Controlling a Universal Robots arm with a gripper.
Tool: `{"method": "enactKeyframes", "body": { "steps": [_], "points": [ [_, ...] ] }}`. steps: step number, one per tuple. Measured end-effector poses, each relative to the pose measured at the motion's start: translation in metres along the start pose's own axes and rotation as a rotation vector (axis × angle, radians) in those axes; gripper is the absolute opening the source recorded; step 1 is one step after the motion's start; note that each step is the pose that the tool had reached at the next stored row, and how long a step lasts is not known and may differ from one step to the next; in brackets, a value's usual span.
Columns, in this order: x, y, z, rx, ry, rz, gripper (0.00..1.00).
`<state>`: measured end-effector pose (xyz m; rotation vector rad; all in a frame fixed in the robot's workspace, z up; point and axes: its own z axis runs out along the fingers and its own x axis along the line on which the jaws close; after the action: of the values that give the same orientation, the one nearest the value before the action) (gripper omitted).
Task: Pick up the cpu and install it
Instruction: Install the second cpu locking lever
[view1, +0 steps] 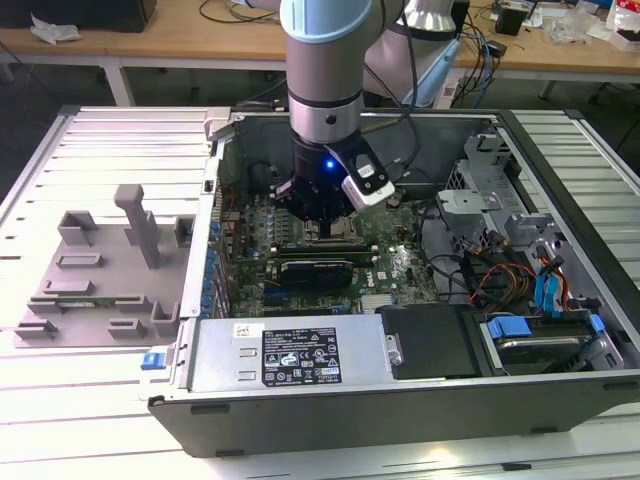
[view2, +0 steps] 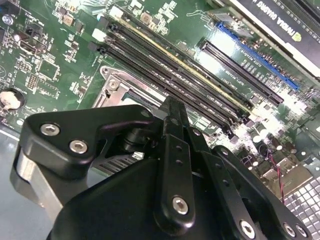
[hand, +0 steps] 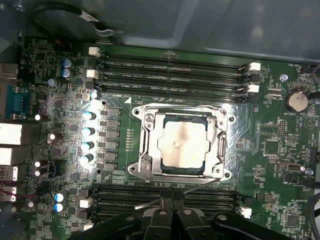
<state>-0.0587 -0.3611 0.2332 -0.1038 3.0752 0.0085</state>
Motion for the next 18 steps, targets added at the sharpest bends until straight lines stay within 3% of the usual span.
{"method": "enactKeyframes", "body": {
  "steps": [18],
  "points": [
    [0.0008,-0.0001,0.0027,-0.0003,0.0000,0.000,0.11]
  ]
}}
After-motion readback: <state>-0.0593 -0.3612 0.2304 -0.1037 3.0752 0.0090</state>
